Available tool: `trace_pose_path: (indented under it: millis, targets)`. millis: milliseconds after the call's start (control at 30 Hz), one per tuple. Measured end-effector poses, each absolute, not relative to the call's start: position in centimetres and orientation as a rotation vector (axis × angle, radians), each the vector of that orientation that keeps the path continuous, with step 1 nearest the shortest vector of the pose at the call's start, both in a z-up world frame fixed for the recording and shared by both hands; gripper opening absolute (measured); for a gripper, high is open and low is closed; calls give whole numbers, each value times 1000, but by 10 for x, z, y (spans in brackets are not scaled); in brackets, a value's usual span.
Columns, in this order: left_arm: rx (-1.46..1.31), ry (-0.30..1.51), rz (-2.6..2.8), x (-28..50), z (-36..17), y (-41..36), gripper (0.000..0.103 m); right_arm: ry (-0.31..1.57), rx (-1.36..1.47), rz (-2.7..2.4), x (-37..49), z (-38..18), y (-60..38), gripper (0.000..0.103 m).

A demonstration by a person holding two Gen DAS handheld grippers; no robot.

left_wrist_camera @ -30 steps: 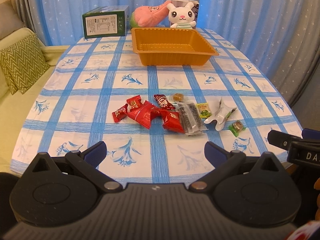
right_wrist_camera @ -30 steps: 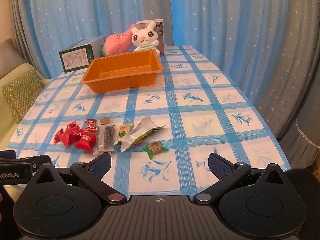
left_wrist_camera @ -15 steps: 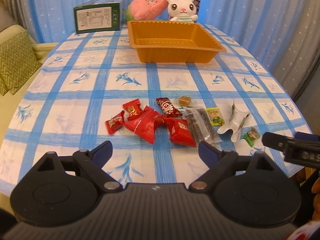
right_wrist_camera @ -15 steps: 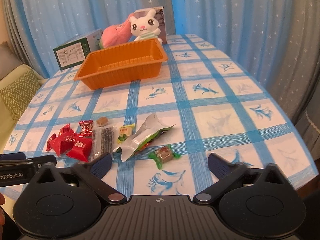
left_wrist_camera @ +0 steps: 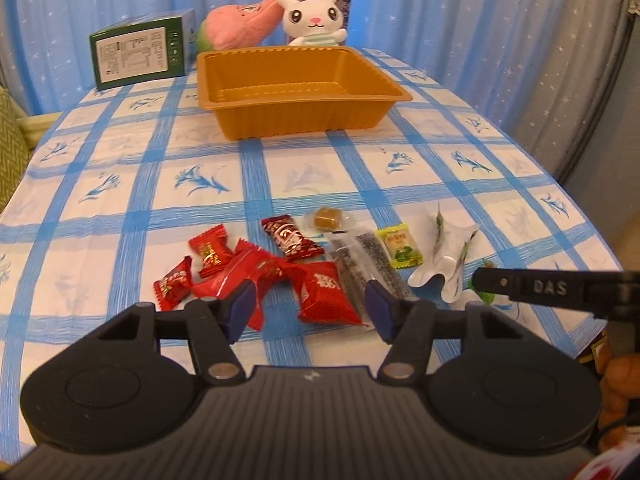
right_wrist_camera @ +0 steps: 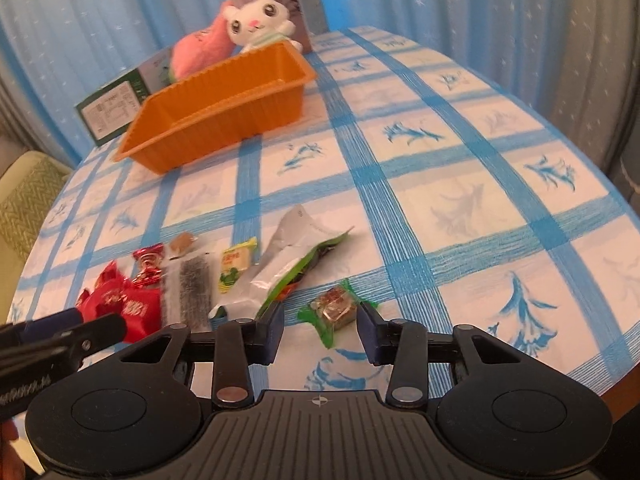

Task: Organize snacks
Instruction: 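Grasp the small green-wrapped candy with the right gripper while the left gripper grasps a red candy packet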

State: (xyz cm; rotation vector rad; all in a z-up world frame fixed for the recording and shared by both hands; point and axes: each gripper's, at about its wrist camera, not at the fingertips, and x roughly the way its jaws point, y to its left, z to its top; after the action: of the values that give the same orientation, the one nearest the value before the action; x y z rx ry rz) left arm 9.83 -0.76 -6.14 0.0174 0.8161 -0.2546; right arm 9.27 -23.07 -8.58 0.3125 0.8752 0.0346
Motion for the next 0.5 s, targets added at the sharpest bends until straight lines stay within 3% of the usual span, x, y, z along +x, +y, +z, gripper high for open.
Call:
trace_pose_path:
  millis: [333,467,500]
  targets:
    - [32,815,-295,101,-66,-13,56,864,246,-14,108,-93,-224,41]
    - [35,824,-299,101,-69,-15,56,862,149,-25,107,-95,-219,24]
    - [37,825,-301,101,-69,-16,55,861,135,-22,106,-96,-218,24]
